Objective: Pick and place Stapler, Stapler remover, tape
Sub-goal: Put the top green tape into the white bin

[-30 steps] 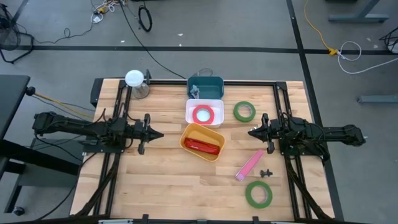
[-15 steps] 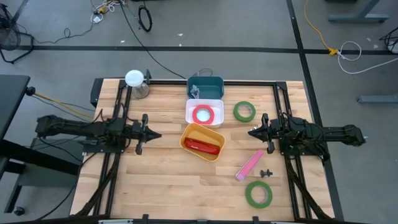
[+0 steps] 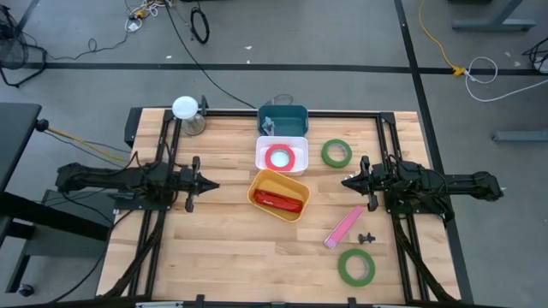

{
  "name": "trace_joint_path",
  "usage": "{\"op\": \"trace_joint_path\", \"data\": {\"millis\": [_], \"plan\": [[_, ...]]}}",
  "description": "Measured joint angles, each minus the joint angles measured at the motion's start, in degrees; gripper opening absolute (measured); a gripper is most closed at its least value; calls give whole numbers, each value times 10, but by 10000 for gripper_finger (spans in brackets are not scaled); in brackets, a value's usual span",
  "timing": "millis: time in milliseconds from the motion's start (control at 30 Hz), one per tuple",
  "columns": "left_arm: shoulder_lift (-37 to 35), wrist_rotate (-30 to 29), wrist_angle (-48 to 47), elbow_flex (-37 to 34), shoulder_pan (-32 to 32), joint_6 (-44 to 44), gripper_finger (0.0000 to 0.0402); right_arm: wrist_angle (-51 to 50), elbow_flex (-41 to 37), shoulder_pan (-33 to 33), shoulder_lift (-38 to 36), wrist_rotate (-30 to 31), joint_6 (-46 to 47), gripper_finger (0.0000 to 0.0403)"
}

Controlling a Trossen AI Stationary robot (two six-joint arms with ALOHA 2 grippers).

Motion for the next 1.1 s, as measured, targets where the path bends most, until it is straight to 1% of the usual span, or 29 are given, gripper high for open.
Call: {"op": "trace_joint_path", "data": {"millis": [167, 500, 1100], "plan": [[-33, 1, -6, 0, 4, 1, 0, 0, 0, 0, 0, 0, 0, 7], [-87, 15, -10, 0, 56, -4, 0, 0, 0, 0, 0, 0, 0, 7], [-88, 19, -13, 0, 63, -10, 0, 0, 0, 0, 0, 0, 0, 6]]}}
